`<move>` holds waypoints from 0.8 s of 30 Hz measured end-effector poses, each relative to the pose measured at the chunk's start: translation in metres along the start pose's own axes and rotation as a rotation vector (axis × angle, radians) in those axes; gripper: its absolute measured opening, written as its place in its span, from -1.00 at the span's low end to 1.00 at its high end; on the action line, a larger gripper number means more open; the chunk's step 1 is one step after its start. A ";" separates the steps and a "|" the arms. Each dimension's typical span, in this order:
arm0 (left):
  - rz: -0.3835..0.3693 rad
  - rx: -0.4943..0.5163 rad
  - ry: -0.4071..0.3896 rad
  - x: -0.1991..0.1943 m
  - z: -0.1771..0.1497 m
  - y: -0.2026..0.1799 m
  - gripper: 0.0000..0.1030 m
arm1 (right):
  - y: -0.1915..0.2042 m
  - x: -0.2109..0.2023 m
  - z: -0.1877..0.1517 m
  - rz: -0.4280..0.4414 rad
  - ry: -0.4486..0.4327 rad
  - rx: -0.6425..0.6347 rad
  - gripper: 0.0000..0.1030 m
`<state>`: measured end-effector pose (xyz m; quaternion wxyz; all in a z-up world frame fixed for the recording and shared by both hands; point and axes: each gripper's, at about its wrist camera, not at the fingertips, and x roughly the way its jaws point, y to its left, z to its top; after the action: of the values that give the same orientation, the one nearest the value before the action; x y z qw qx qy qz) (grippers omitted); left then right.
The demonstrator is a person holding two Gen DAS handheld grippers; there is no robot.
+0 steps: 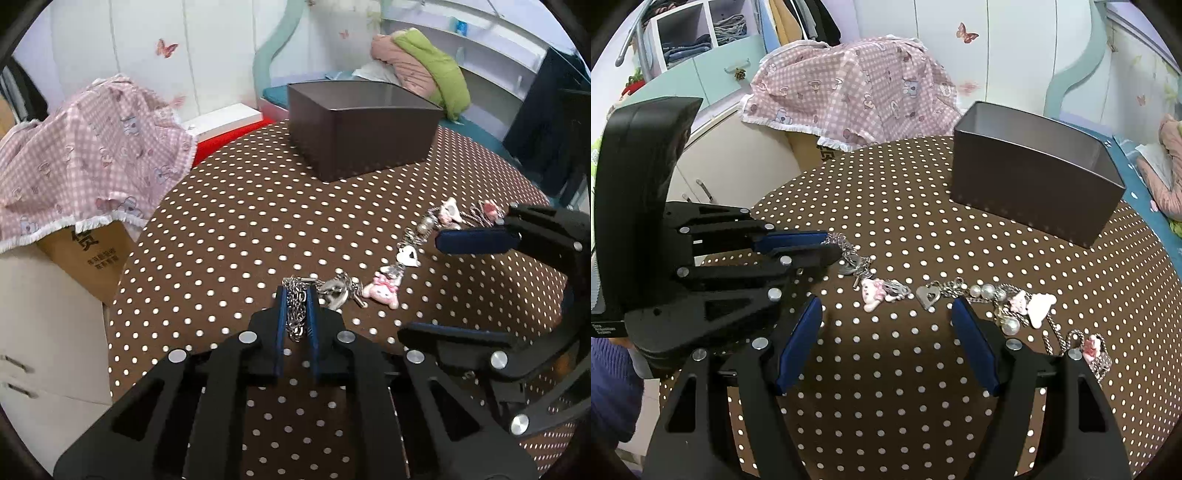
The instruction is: Organize jewelry
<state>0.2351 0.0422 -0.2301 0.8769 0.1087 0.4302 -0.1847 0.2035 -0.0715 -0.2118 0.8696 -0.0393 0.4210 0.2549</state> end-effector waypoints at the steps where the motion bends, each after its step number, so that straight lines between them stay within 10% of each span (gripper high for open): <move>1: 0.016 -0.020 -0.005 -0.001 0.000 0.005 -0.82 | 0.001 0.001 0.000 0.002 -0.001 -0.001 0.35; 24: -0.108 -0.147 -0.169 -0.073 0.023 0.042 -0.82 | 0.016 0.028 0.012 -0.075 0.018 -0.130 -0.44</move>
<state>0.2282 0.0894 -0.1571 0.9044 0.0049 0.3725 -0.2080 0.2184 -0.0426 -0.2229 0.8705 -0.1136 0.4094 0.2486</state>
